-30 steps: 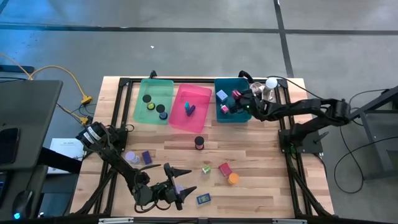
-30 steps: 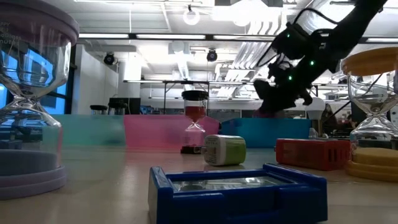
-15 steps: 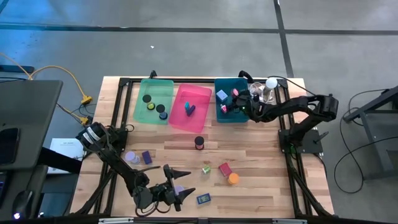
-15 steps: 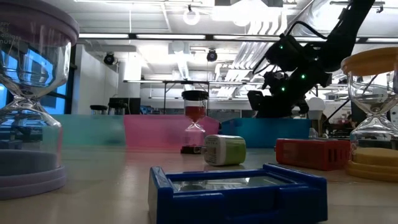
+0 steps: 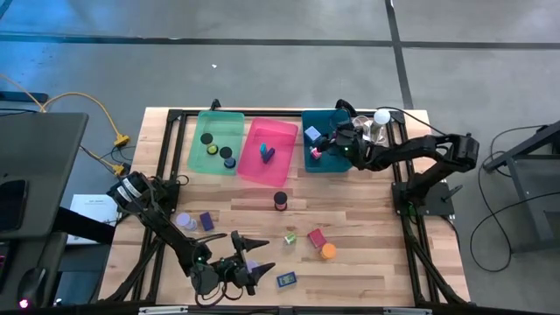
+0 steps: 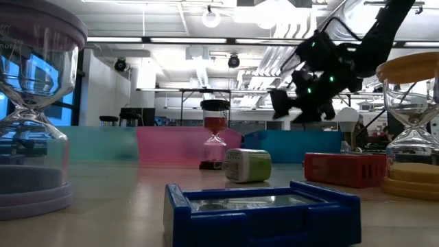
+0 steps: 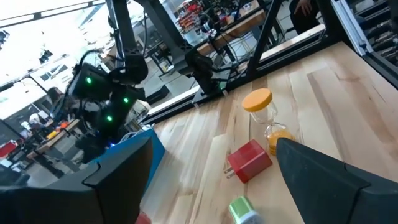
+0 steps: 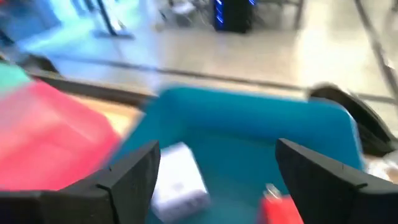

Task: Pick & Place Office items
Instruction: Put the yellow hourglass into the green bin

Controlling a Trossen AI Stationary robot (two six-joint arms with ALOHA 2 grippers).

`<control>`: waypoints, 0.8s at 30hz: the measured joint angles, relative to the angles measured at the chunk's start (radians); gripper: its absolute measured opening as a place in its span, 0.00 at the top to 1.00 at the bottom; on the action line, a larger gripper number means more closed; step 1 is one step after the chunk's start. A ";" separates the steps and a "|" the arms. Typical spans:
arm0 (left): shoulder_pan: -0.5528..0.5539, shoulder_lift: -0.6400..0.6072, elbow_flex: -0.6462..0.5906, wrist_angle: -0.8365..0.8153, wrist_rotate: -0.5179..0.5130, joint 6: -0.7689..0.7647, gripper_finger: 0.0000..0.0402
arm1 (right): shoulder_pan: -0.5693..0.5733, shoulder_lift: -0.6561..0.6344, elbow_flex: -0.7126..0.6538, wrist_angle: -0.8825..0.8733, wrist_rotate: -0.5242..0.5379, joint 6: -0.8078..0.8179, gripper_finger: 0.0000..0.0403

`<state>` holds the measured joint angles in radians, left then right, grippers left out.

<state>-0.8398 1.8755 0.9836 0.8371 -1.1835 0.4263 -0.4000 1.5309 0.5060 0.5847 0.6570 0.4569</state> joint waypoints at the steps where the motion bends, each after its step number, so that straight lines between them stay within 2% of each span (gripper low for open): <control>1: 0.000 0.000 0.000 0.000 0.000 0.007 0.17 | 0.009 -0.016 0.000 0.024 -0.010 -0.017 0.24; 7: -0.001 0.000 0.000 0.000 0.001 0.024 0.17 | 0.104 -0.152 0.000 0.167 -0.167 -0.223 0.27; 11: -0.008 -0.011 0.000 -0.003 -0.007 0.092 0.17 | 0.202 -0.284 0.001 0.198 -0.278 -0.334 0.28; 17: -0.056 -0.125 0.000 0.002 -0.027 0.177 0.17 | 0.394 -0.466 0.001 0.177 -0.410 -0.490 0.28; 20: -0.077 -0.199 0.001 -0.003 -0.022 0.183 0.17 | 0.538 -0.506 0.004 0.176 -0.398 -0.620 0.28; 24: -0.091 -0.308 0.001 -0.099 -0.021 0.176 0.17 | 0.767 -0.498 0.037 0.156 -0.243 -0.788 0.28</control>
<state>-0.9306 1.5676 0.9848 0.7381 -1.2046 0.6024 0.3673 1.0334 0.5435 0.7409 0.4136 -0.3308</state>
